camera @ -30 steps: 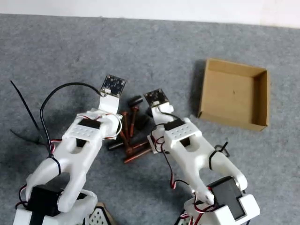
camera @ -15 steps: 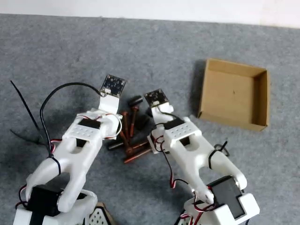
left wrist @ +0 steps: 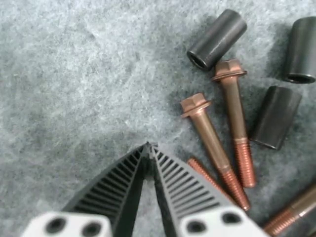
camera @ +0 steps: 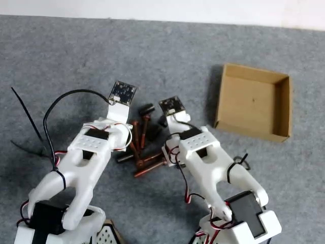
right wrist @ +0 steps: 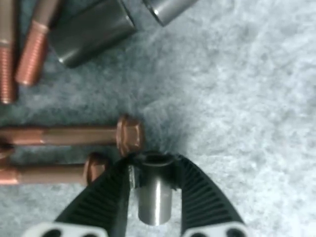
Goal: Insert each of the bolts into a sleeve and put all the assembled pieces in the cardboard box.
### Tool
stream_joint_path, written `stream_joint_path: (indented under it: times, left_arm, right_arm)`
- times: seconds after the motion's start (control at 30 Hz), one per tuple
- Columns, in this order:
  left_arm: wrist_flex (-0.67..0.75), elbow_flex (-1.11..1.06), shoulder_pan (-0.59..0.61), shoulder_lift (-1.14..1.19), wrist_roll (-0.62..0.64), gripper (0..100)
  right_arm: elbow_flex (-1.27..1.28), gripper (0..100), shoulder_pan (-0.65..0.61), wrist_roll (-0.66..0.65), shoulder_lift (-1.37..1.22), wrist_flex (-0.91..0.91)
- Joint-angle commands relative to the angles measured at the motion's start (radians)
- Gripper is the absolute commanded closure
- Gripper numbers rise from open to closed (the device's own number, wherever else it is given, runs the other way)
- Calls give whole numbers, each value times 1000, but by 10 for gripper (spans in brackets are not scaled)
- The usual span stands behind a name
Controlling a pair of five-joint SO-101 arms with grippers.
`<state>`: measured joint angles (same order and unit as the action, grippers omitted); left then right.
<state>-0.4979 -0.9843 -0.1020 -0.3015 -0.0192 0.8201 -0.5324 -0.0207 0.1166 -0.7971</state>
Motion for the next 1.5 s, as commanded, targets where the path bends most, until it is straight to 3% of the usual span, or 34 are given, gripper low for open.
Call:
stream_joint_path:
  times: [0.0,0.33,0.93,1.0,1.2,1.47]
  left_arm:
    - [20,45,-12,-4,3,993]
    - [18,45,-12,-4,3,993]
    - [20,47,-18,-4,12,988]
    - [20,48,-19,-4,54,949]
    - [21,48,-31,-4,331,801]
    - [80,39,-79,38,359,781]
  right_arm:
    - [18,993,-15,-8,-2,-13]
    - [22,993,48,-14,70,-8]
    - [490,993,70,-14,957,114]
    - [516,993,70,-14,1013,114]
    - [549,993,70,-14,1087,114]
    - [549,993,70,-14,1087,114]
